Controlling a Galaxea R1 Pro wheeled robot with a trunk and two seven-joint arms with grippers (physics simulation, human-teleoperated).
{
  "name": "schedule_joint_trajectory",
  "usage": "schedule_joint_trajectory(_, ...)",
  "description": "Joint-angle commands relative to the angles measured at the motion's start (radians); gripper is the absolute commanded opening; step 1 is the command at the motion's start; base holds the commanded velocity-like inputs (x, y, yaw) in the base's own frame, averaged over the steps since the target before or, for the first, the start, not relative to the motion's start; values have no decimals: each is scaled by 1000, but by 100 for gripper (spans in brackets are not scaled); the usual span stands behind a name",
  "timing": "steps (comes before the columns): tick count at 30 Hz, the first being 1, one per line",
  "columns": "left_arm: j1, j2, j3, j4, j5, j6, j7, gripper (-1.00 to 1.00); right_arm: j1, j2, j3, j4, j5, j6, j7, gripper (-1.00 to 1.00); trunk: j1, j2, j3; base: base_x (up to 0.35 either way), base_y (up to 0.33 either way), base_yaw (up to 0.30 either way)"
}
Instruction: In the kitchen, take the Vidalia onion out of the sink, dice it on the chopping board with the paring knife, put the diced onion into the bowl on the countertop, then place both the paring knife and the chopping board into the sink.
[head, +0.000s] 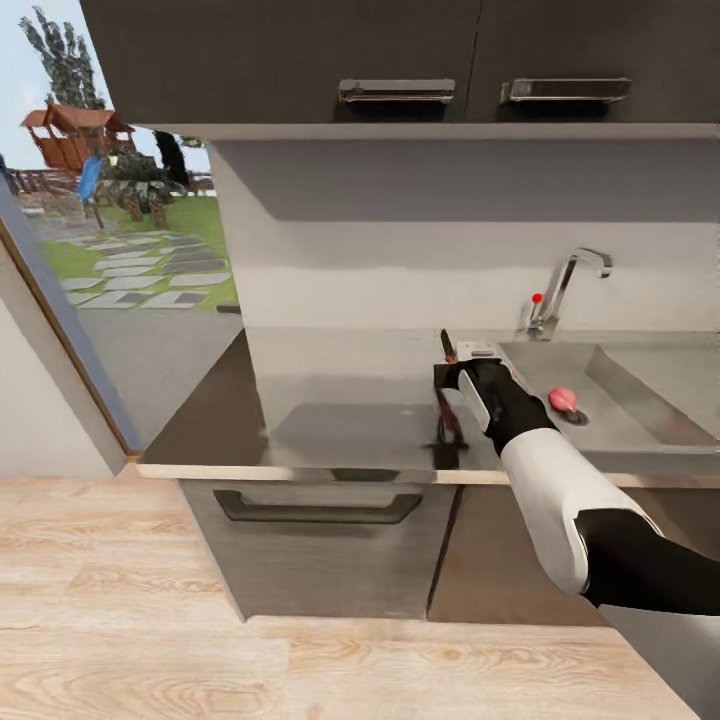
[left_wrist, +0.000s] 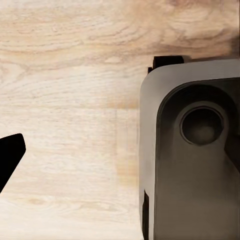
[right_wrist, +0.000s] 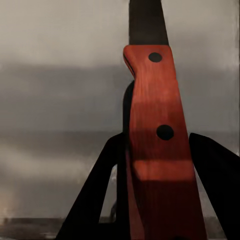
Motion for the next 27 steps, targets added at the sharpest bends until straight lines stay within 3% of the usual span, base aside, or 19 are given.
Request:
schedule_joint_trajectory(1, 1, 0, 1, -2, 0, -1, 0, 100, 0, 0, -1, -1, 1, 5, -2, -100, 0, 0, -1, 0, -314, 0)
schedule_joint_trajectory(12, 1, 0, 1, -2, 0, -1, 0, 100, 0, -1, -2, 28, 1, 0, -3, -100, 0, 0, -1, 0, -286, 0)
schedule_joint_trajectory(27, 1, 0, 1, -2, 1, -1, 0, 100, 0, -26, -3, 59, 1, -4, -4, -100, 0, 0, -1, 0, -17, 0)
